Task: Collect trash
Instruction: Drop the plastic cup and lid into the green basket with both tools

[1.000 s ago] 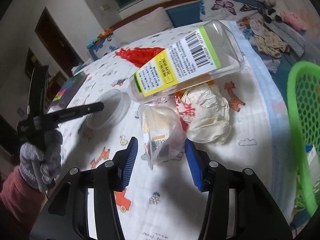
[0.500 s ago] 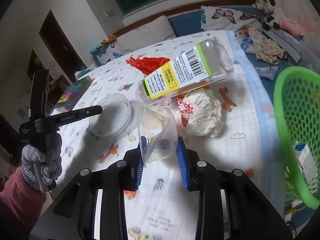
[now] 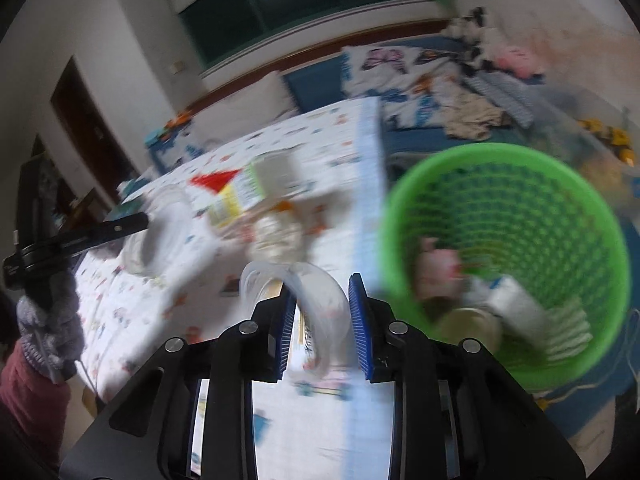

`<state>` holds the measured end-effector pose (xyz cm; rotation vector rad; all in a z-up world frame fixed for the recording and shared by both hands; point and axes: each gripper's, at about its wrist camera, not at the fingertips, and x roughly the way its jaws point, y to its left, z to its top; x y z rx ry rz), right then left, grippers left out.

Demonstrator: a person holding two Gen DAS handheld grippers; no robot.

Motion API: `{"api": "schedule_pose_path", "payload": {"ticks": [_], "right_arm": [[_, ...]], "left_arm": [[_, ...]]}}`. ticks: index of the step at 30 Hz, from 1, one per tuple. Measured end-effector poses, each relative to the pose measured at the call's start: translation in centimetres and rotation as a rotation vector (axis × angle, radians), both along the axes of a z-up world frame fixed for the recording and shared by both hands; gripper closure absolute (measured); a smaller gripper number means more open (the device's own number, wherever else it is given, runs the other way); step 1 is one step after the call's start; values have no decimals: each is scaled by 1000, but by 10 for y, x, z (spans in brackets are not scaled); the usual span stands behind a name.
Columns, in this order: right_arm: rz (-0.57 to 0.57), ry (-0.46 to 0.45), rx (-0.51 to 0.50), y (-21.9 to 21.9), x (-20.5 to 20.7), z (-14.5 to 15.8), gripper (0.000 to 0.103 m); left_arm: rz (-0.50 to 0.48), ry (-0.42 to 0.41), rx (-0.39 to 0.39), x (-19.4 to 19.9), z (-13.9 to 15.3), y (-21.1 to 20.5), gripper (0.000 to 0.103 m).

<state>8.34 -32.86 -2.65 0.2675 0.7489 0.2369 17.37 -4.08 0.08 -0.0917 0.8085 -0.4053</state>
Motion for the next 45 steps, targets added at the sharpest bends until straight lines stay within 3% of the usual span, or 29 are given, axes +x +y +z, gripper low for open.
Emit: {"api": "schedule_pose_path", "payload": {"ticks": [8,14,25,28,31,40,45], "right_arm": [[-78,0,16,-39,-12,-7,79],[-155,-2,-48,-64,0,-4,79],[-301,98,-116,-120,21,-31,76],[-325,109,-111,-129,20,-37,67],[-345,109,-106,-135,16,-38,46],[-356,71,-90,-136,-7,-25,24],[-348,59,-82,-134,-15,-21,20]], "left_arm": [[-90,-6,3,3,7,-55,98],[-135,-7,14,16,12,-89,98],[-232,12,69,37,3,-161,98],[-258,21,86,39,-3,-180,98],[-278,28,105,42,-9,-198,98],[-306,50,157,50,-26,-237,98],[-302,93,166,59,-40,-248,98]]}}
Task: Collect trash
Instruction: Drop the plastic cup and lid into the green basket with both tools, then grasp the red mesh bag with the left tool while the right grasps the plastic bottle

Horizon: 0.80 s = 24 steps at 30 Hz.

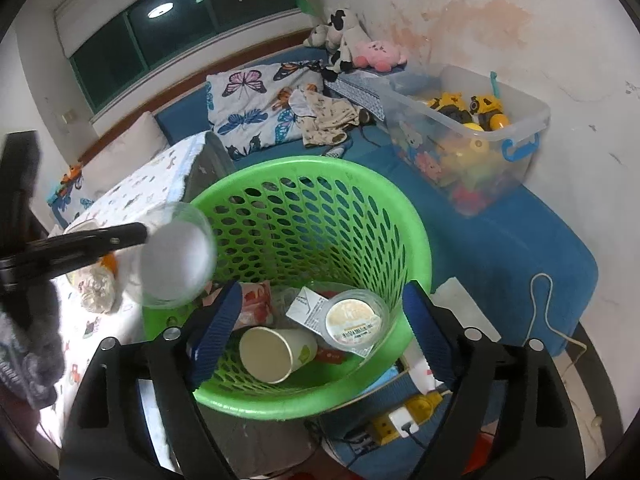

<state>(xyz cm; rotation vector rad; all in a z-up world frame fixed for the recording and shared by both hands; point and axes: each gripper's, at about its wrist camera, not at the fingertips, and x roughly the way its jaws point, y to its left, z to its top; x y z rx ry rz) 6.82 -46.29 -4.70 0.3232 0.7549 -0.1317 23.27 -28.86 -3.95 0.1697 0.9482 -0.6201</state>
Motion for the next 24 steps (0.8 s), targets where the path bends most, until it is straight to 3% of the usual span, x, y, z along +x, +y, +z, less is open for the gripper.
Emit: {"api": "schedule_pose_path", "payload": {"ticks": [2,8,14,24], "right_arm": [[8,-3,3,1,-2,0,19],[26,-8,18,7,-7,1,19],[63,-21,18,22,-5,6,19],[166,-49,-6,62,5,19,19]], "left_arm": [[0,14,-1,2,-5,-3,93],[-20,24,-19,-4,-6,-3,92],[-3,-12,-47,-14,8,18,72],[97,-101,-65,-33,37,84,72]]}}
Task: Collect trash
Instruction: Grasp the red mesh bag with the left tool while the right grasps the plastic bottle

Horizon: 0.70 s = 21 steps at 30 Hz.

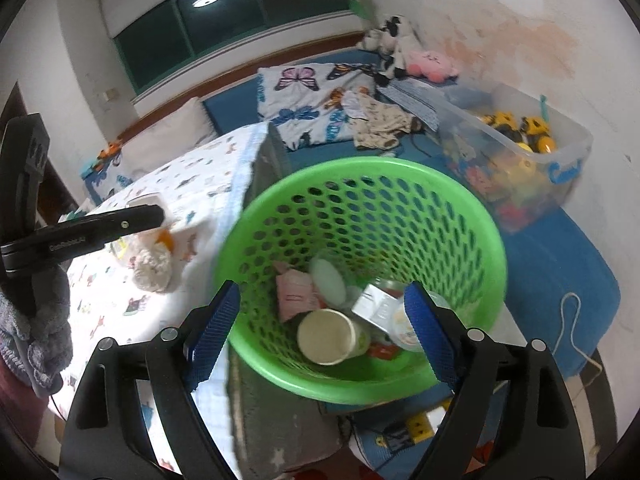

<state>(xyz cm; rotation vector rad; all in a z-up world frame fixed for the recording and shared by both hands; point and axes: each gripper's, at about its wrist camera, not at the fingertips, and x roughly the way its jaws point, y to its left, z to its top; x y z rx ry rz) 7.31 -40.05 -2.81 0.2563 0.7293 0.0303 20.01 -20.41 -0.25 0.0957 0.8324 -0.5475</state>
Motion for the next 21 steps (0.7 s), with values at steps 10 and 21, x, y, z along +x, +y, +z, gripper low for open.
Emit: {"api": "schedule_pose_path", "payload": {"ticks": [10,21], "right_arm": [[118,-17,-5,44,21,14,19],[290,-12,-2,97,62,20,16]], "left_arm": [[310,-79,6,28,17,104,41],[380,60,-57,76,-15,150,34]]}}
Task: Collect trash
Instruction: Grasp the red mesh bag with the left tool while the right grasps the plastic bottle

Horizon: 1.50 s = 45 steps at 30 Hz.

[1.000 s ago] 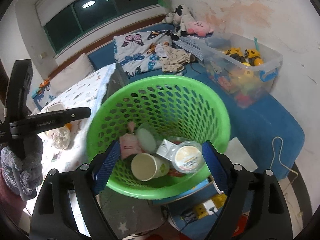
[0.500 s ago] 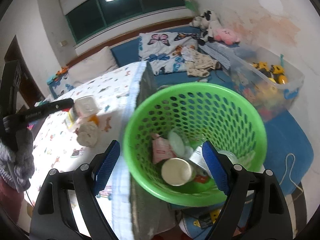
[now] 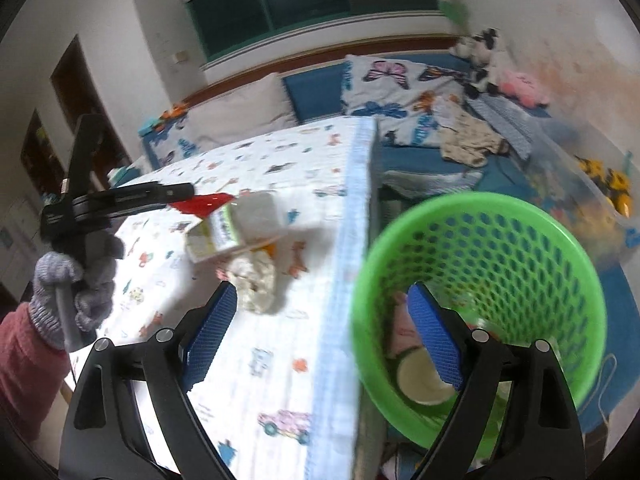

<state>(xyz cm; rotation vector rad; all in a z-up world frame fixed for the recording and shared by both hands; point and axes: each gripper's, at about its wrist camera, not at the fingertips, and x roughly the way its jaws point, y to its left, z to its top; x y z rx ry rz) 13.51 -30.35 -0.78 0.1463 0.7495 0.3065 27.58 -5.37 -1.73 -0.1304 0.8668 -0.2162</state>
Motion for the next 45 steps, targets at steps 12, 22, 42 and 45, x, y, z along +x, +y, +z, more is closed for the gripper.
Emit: {"api": "schedule_pose_path", "payload": {"ticks": [12,22,42,45], "right_arm": [[171,53,66,35,57,-15,11],[265,60,105,45,100,-30,9],[411,36,157,69,102,-32,28],[405,0,101,78,86,-24,31]], "left_arm": [[-80,87,-102,29,-28,0,60],[-123,50,-101,31,-25,3,85],[-47,-43,-137,9,8,57,86],[-38,-51,-144,1,10,63,86]]}}
